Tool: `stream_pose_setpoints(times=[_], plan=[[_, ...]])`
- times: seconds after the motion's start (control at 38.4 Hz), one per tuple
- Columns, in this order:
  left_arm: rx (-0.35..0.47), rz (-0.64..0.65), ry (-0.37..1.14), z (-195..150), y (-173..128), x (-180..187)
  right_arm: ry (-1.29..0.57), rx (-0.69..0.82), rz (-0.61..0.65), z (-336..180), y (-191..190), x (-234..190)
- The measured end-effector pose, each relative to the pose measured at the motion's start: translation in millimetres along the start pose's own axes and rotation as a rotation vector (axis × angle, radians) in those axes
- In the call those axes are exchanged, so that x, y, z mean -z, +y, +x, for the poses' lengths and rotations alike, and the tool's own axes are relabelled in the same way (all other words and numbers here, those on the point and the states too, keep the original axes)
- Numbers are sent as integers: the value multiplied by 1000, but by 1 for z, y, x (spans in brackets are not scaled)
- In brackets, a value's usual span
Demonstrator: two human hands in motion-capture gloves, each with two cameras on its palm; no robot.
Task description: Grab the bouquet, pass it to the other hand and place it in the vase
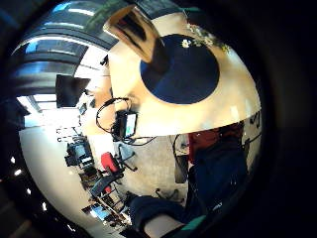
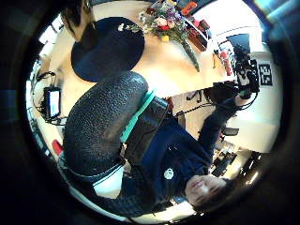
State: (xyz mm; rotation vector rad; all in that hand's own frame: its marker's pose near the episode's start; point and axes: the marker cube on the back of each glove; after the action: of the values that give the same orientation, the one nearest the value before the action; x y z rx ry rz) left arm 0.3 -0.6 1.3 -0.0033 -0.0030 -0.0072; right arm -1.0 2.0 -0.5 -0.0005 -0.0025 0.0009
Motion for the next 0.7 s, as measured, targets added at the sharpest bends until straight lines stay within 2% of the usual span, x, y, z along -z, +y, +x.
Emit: stream_pose_setpoints(times=[0.49,0.7], plan=[[-24,45,-50,16,7,8,4,-20,23,9,23,29],[-51,71,-36,25,8,10,4,-143,-25,34,19,44]])
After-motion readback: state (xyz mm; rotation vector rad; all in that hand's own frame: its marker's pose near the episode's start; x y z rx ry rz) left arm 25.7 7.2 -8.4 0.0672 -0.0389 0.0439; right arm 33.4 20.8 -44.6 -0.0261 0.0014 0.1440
